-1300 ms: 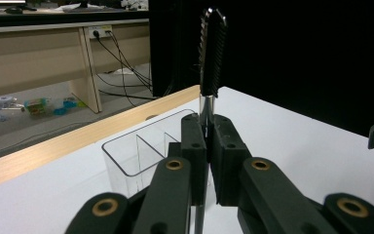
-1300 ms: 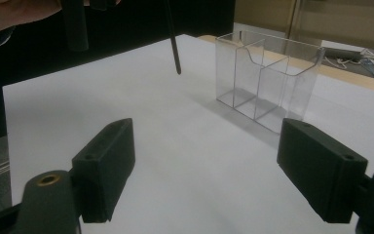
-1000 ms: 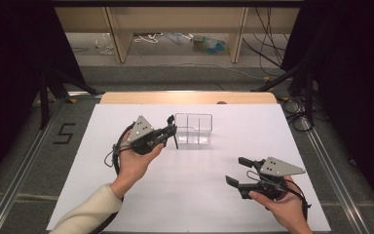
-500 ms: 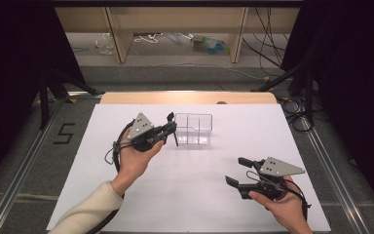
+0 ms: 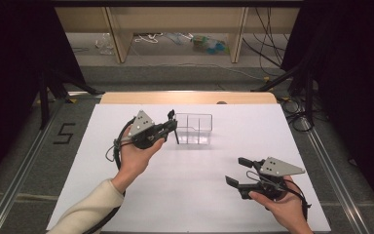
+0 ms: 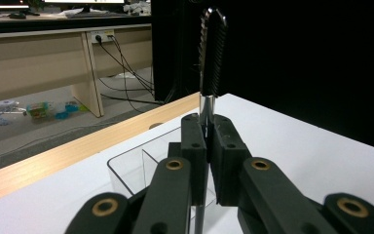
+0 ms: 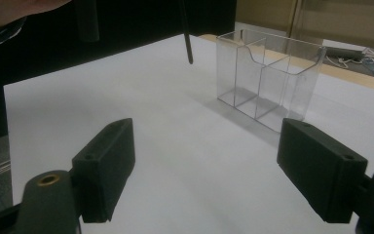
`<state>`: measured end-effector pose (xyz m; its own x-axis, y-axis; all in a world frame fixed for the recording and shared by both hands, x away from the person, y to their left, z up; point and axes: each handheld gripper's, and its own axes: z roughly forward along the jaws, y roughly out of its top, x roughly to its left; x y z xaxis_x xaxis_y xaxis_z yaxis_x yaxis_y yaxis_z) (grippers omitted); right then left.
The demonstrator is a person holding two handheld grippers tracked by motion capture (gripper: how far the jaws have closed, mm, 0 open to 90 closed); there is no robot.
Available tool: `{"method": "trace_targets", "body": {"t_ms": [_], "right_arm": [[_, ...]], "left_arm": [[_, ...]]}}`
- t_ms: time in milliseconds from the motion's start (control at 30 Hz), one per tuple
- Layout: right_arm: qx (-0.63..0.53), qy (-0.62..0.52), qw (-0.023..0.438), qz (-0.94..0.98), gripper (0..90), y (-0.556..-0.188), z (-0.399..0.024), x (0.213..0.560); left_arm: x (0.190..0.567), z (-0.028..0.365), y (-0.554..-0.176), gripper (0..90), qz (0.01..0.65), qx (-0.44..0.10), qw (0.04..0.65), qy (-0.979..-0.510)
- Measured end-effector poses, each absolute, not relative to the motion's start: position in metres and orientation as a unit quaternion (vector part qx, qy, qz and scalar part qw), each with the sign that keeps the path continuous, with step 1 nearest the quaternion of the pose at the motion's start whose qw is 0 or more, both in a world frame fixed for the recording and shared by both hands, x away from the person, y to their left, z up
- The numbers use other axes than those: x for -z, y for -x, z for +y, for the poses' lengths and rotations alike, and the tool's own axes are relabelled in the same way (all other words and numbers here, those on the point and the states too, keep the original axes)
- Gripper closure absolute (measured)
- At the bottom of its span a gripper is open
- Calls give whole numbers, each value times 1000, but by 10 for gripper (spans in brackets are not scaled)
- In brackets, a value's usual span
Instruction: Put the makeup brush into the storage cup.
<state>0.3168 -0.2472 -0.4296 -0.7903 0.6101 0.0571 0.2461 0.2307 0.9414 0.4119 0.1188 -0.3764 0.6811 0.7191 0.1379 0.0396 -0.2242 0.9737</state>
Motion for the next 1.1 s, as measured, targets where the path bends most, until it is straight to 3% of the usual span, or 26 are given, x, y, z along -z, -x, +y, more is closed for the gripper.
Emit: {"method": "trace_targets", "body": {"t_ms": [1100], "right_arm": [[-541, -284, 160, 775, 229, -316, -248, 429]], "left_arm": [[373, 113, -415, 853, 281, -294, 574, -710]]}}
